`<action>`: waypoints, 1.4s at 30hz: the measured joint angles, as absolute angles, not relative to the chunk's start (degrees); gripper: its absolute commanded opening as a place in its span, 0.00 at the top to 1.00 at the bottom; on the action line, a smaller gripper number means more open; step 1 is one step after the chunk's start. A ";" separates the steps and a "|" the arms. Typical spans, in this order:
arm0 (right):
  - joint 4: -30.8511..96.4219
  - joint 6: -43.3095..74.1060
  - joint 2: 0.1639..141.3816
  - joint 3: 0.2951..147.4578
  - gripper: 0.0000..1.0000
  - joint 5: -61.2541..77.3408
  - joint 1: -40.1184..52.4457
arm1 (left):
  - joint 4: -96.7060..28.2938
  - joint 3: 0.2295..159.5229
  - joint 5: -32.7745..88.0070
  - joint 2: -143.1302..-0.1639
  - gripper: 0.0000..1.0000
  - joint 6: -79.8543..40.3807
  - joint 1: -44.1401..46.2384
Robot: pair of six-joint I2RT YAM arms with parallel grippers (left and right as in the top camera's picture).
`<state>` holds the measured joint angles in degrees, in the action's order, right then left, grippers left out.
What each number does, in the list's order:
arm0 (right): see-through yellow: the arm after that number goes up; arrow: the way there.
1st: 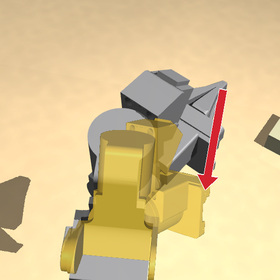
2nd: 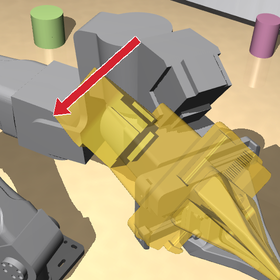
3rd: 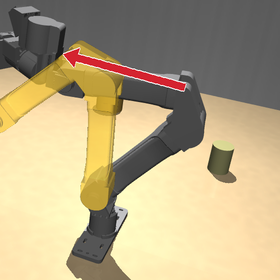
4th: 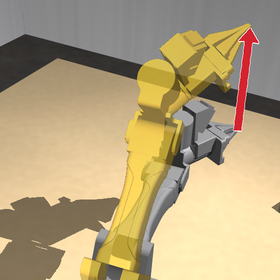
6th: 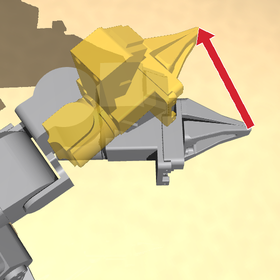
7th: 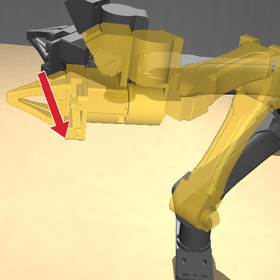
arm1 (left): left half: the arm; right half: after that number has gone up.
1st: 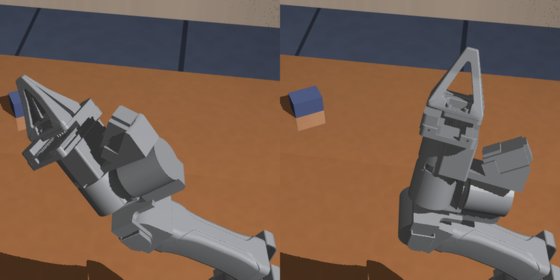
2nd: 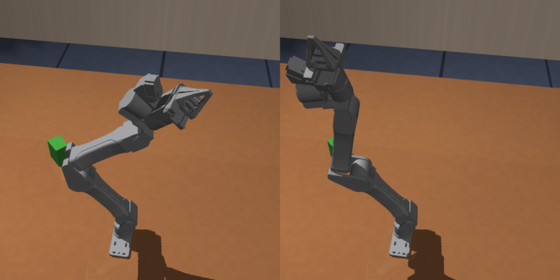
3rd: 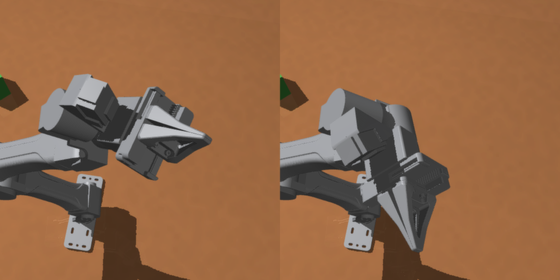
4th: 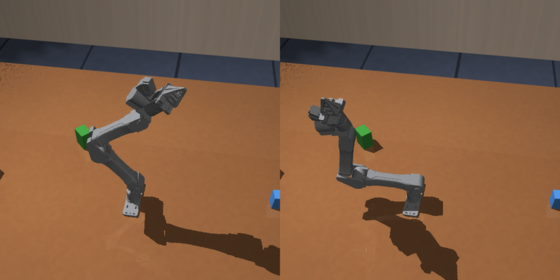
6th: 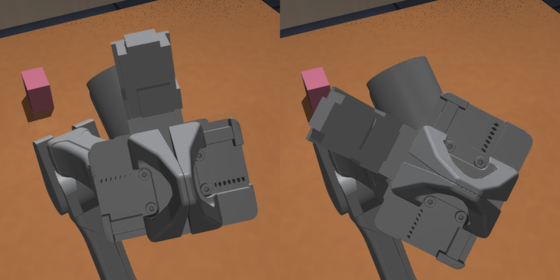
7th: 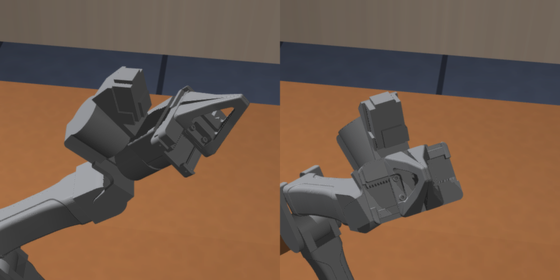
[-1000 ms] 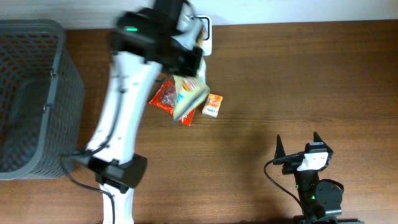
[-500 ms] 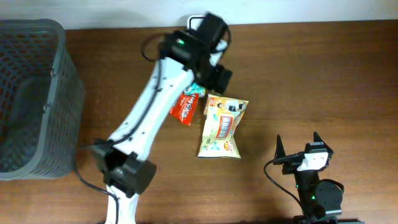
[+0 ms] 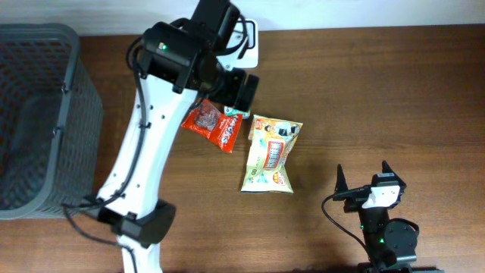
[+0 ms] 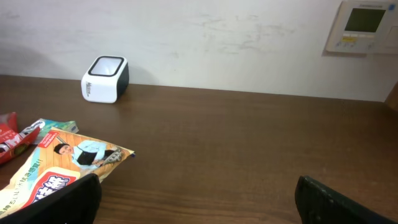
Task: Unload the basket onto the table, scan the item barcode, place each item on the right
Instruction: 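Carry the yellow bag with the left gripper and drop it on the table, then reach the right gripper to the yellow bag and grasp it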
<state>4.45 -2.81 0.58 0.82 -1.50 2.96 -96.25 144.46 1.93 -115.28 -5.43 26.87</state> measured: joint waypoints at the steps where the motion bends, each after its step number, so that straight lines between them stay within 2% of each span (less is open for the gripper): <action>1: 4.43 -2.79 0.58 0.82 0.02 -1.50 2.96 | -96.40 141.03 0.54 -112.90 0.01 -5.85 25.54; 5: 4.45 -2.81 0.62 0.82 0.01 -1.50 2.96 | -96.95 125.82 -3.38 -97.47 0.01 -9.15 13.76; 8: 4.45 -2.81 0.62 0.82 0.02 -1.50 2.96 | -96.77 122.54 -3.70 -96.18 0.01 -10.94 9.69; 22: 4.27 -2.70 0.62 0.82 0.02 -1.50 2.96 | -93.36 122.06 -3.70 -96.23 0.01 -11.62 8.64; 24: 0.93 1.37 0.62 0.71 0.02 2.37 2.96 | -93.38 122.06 -3.70 -96.23 0.01 -11.62 8.64; 29: -5.61 20.69 0.58 0.62 0.02 25.26 2.85 | -93.41 122.06 -3.68 -96.23 0.01 -11.64 8.64; 34: -10.63 30.11 0.97 1.52 0.02 31.64 2.85 | -93.38 122.06 -3.70 -96.23 0.01 -11.64 8.64; 37: -7.57 29.78 7.20 10.68 0.02 32.91 2.85 | -93.27 122.08 -3.70 -96.23 0.01 -11.64 8.64; 42: 9.72 26.83 33.12 31.44 0.02 33.98 2.76 | -93.43 121.86 -3.68 -96.29 0.01 -11.64 8.64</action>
